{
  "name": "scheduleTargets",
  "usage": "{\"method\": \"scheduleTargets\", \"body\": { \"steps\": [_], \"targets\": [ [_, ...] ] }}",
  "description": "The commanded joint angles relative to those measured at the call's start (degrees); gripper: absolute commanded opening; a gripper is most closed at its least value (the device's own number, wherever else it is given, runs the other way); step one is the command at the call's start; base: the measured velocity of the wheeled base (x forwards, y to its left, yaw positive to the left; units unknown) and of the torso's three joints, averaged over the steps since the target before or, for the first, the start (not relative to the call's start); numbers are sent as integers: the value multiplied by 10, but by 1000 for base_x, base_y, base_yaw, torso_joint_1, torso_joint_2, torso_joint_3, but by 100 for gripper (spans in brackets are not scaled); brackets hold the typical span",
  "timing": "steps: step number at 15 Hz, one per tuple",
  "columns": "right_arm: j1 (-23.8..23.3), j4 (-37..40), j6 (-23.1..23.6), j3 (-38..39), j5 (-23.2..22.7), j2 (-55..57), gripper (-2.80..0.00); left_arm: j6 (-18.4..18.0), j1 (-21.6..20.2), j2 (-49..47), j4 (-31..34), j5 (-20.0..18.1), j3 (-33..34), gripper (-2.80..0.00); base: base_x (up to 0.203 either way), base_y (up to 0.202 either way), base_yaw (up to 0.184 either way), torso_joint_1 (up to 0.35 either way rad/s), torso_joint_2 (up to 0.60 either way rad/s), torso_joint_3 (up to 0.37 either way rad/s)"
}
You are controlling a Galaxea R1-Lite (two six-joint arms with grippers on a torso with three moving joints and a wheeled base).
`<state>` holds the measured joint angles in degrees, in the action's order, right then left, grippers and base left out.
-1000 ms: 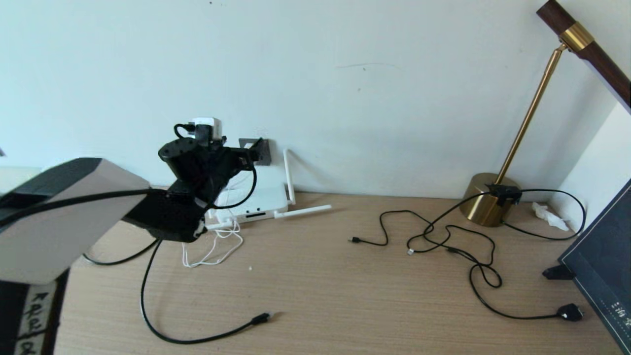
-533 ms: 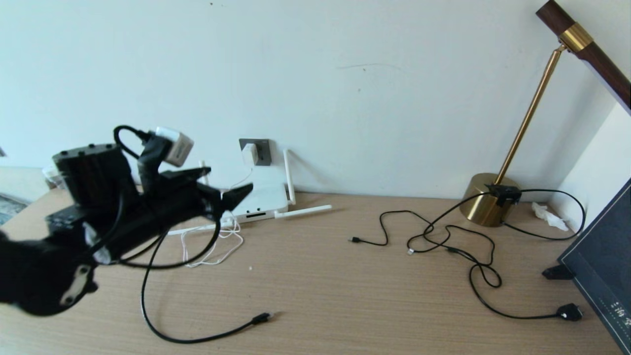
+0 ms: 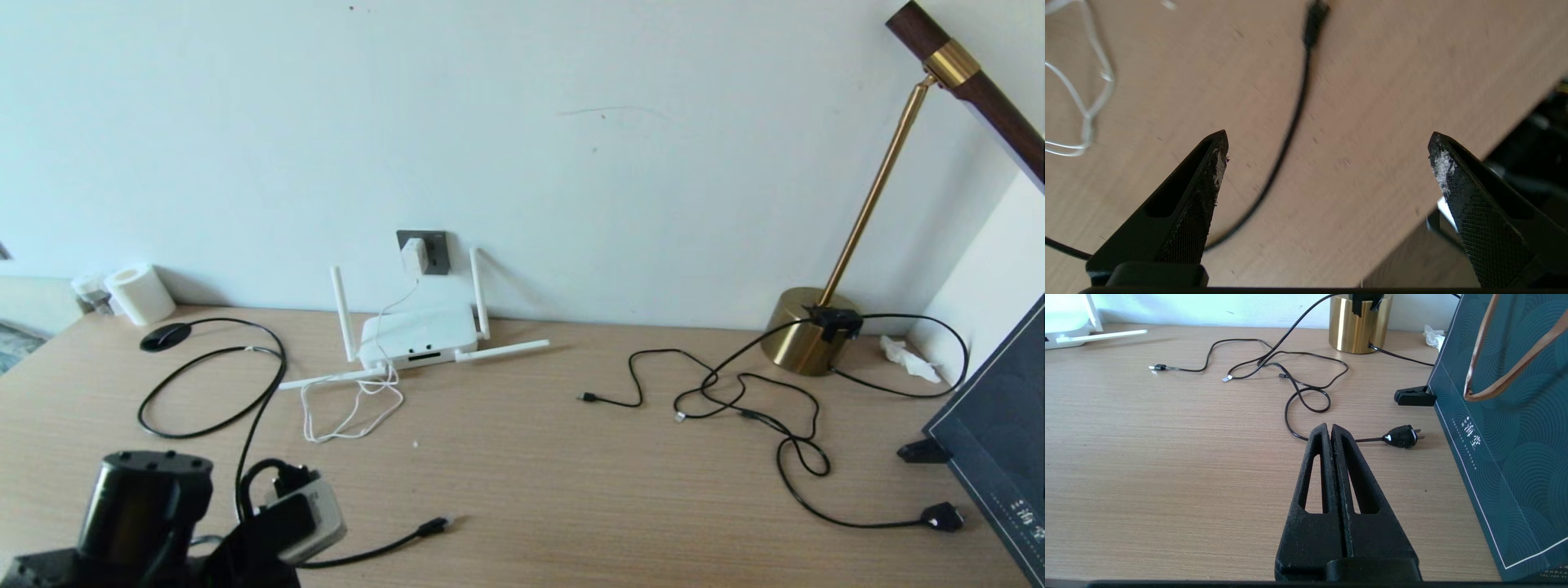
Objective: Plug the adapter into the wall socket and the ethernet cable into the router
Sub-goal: Pick up cable
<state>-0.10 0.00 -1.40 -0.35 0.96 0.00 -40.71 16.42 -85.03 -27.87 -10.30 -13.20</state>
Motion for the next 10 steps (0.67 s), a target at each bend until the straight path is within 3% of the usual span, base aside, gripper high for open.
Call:
{"method": "scheduleTargets", "body": {
  "steps": [1,4,10],
  "targets": [
    [0,0,0,0,0,0,-280,-21,2,-20,21,4,4,0,0,0,0,0,0,0],
    [0,0,0,0,0,0,-280,-37,3,-61,28,4,-10,0,0,0,0,0,0,0],
    [0,0,0,0,0,0,-280,-53,26,-147,66,17,-133,0,0,0,0,0,0,0]
  ]
}}
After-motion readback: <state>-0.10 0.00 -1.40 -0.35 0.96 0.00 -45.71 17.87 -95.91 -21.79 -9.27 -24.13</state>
